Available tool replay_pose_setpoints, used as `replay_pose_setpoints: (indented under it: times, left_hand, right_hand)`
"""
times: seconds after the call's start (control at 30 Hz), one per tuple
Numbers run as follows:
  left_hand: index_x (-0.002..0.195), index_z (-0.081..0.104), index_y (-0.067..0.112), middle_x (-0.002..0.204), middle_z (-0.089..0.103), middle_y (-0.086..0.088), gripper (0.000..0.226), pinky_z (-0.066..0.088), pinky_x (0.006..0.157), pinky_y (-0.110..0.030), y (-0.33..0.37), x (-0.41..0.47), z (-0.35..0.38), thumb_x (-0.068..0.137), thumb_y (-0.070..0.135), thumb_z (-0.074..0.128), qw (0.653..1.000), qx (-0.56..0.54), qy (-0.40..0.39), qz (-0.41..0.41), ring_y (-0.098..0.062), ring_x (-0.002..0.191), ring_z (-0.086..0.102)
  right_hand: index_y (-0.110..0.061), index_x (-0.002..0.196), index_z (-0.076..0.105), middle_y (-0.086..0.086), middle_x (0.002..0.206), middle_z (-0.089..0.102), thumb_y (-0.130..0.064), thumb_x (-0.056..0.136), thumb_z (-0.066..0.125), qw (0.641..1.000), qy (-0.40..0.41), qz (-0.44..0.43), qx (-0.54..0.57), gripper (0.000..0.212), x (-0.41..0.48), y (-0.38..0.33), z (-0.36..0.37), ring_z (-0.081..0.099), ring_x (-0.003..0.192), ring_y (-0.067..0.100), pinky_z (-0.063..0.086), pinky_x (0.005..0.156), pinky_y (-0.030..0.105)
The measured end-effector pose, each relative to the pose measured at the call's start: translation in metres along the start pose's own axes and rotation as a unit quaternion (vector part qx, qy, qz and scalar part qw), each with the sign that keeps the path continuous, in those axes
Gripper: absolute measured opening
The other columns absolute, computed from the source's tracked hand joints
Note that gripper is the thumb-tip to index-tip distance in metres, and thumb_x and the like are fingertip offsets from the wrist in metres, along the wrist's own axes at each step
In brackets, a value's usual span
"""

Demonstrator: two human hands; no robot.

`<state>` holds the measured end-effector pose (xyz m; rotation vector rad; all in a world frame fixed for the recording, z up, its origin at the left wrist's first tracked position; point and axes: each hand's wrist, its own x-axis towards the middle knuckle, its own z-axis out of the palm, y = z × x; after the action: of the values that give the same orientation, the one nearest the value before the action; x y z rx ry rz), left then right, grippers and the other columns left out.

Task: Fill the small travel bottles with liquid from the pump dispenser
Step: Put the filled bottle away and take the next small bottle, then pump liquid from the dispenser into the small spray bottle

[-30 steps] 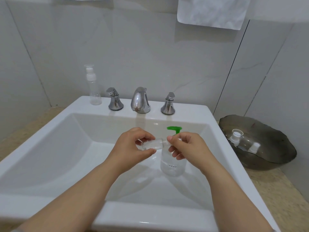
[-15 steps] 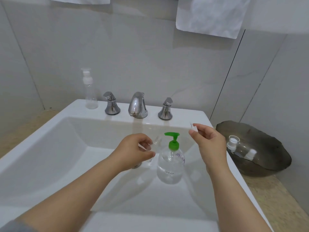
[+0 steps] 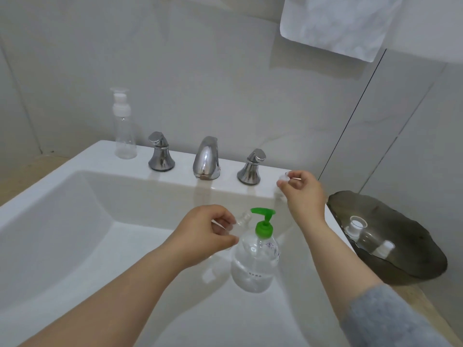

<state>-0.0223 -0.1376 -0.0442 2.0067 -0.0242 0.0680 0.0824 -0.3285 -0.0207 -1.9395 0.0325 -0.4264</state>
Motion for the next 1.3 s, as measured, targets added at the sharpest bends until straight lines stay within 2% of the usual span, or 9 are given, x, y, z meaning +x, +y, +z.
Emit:
replay_pose_setpoints:
  times: [0.1,0.27,0.43,0.67,0.77,0.93,1.0,1.1,1.3]
  left_hand:
    - [0.085,0.067,0.023,0.083,0.066,0.004,0.021,0.057,0.066,-0.022,0.0,0.001,0.001,0.071,0.014,0.079,1.0,0.0,-0.009,-0.001,-0.011,0.071,0.067]
    - [0.088,0.067,0.02,0.078,0.062,0.006,0.02,0.036,0.041,-0.007,0.0,0.0,0.003,0.073,0.012,0.078,1.0,-0.01,-0.017,-0.005,-0.007,0.061,0.059]
    - [0.086,0.067,0.023,0.084,0.065,0.005,0.021,0.054,0.064,-0.016,0.0,0.0,0.001,0.071,0.015,0.08,1.0,-0.006,-0.004,0.004,-0.002,0.066,0.064]
    - [0.089,0.067,0.027,0.09,0.067,0.003,0.022,0.051,0.065,-0.011,-0.003,0.0,0.004,0.073,0.018,0.08,1.0,0.003,-0.002,0.009,-0.003,0.071,0.065]
    - [0.09,0.068,0.027,0.091,0.068,0.003,0.022,0.05,0.066,-0.009,-0.004,0.001,0.005,0.073,0.019,0.08,1.0,0.004,0.002,0.014,0.0,0.068,0.065]
    - [0.091,0.068,0.027,0.091,0.068,0.003,0.023,0.049,0.064,-0.007,-0.002,0.0,0.006,0.074,0.018,0.08,1.0,-0.009,0.013,0.022,-0.002,0.071,0.065]
    - [0.091,0.067,0.028,0.091,0.068,0.004,0.024,0.05,0.066,-0.009,-0.002,0.0,0.005,0.073,0.018,0.08,1.0,-0.008,0.015,0.025,-0.003,0.072,0.065]
    - [0.092,0.067,0.028,0.09,0.068,0.004,0.024,0.052,0.068,-0.013,-0.002,0.0,0.005,0.073,0.017,0.079,0.999,-0.009,0.023,0.03,-0.005,0.075,0.065]
    - [0.097,0.07,0.022,0.088,0.068,0.006,0.026,0.055,0.082,-0.027,-0.003,0.002,0.004,0.074,0.014,0.078,0.998,-0.007,0.053,0.041,-0.009,0.083,0.065]
  right_hand:
    - [-0.026,0.1,0.058,-0.007,0.091,0.069,-0.022,0.086,0.067,1.0,0.01,-0.004,-0.023,0.017,0.005,0.011,0.006,0.063,0.086,0.011,0.045,0.074,0.027]
    - [-0.021,0.108,0.06,-0.003,0.094,0.072,-0.013,0.082,0.067,0.999,0.014,-0.023,-0.046,0.028,0.004,0.021,0.011,0.065,0.084,0.014,0.046,0.075,0.027]
    - [-0.022,0.111,0.062,-0.003,0.098,0.072,-0.015,0.081,0.068,0.998,0.013,-0.025,-0.057,0.031,0.005,0.023,0.013,0.066,0.089,0.016,0.049,0.085,0.034]
    - [-0.019,0.133,0.051,0.0,0.124,0.061,-0.019,0.083,0.073,0.998,-0.009,-0.024,-0.05,0.055,-0.006,0.019,-0.001,0.055,0.116,0.015,0.043,0.102,0.038]
    - [-0.017,0.125,0.058,-0.002,0.117,0.063,-0.015,0.087,0.067,0.997,0.018,-0.047,-0.051,0.04,-0.029,0.005,-0.015,0.057,0.108,0.013,0.047,0.098,0.037]
    - [-0.022,0.107,0.068,-0.014,0.106,0.064,-0.006,0.086,0.062,0.975,-0.064,-0.195,-0.087,0.027,-0.083,-0.009,-0.031,0.058,0.1,0.001,0.048,0.087,0.017]
    - [-0.02,0.108,0.069,-0.013,0.107,0.063,-0.008,0.087,0.061,0.962,-0.068,-0.236,-0.119,0.026,-0.087,-0.006,-0.031,0.056,0.101,0.002,0.048,0.087,0.019]
    - [-0.019,0.107,0.069,-0.012,0.105,0.062,-0.019,0.084,0.055,0.952,-0.079,-0.259,-0.146,0.027,-0.088,-0.005,-0.025,0.055,0.101,0.004,0.048,0.087,0.025]
    - [-0.021,0.103,0.069,-0.014,0.1,0.058,-0.013,0.083,0.058,0.939,-0.076,-0.283,-0.18,0.024,-0.093,-0.003,-0.018,0.053,0.095,0.004,0.04,0.084,0.012]
